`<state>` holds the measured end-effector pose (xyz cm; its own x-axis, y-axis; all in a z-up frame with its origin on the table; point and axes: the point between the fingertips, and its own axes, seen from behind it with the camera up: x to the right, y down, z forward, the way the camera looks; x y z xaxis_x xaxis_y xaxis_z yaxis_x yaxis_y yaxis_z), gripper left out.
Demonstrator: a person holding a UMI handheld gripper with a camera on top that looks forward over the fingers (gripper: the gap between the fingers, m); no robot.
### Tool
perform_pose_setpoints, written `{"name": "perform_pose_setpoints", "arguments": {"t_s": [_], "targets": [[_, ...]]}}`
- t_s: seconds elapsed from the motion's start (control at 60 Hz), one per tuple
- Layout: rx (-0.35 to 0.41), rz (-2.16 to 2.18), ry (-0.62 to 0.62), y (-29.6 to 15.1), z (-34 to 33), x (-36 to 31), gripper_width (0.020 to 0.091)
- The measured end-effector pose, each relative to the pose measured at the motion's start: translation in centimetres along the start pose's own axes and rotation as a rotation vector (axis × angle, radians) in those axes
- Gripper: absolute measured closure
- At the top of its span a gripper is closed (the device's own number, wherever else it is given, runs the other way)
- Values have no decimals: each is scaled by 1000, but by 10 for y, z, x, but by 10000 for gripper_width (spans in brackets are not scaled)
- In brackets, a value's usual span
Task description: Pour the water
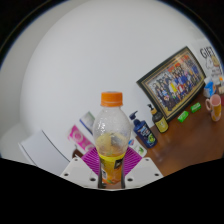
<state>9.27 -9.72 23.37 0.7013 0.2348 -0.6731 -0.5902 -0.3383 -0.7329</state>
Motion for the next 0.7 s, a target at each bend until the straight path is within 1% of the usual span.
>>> {"name": "perform_pose_setpoints", "arguments": {"t_s": [0.1,0.183,0.283,0.333,0.417,0.6,0.633,0.7], "targets": [[30,231,-64,-66,5,33,854],[62,445,-113,-111,10,75,853],[95,708,-137,-155,10,134,850],[122,810,-147,-165,11,168,853],[144,970,-151,-182,8,214,855],[230,1388,-212,-196,8,306,854],[236,1428,-202,-192,9,320,853],[220,1482,-198,-183,10,338,855]]}}
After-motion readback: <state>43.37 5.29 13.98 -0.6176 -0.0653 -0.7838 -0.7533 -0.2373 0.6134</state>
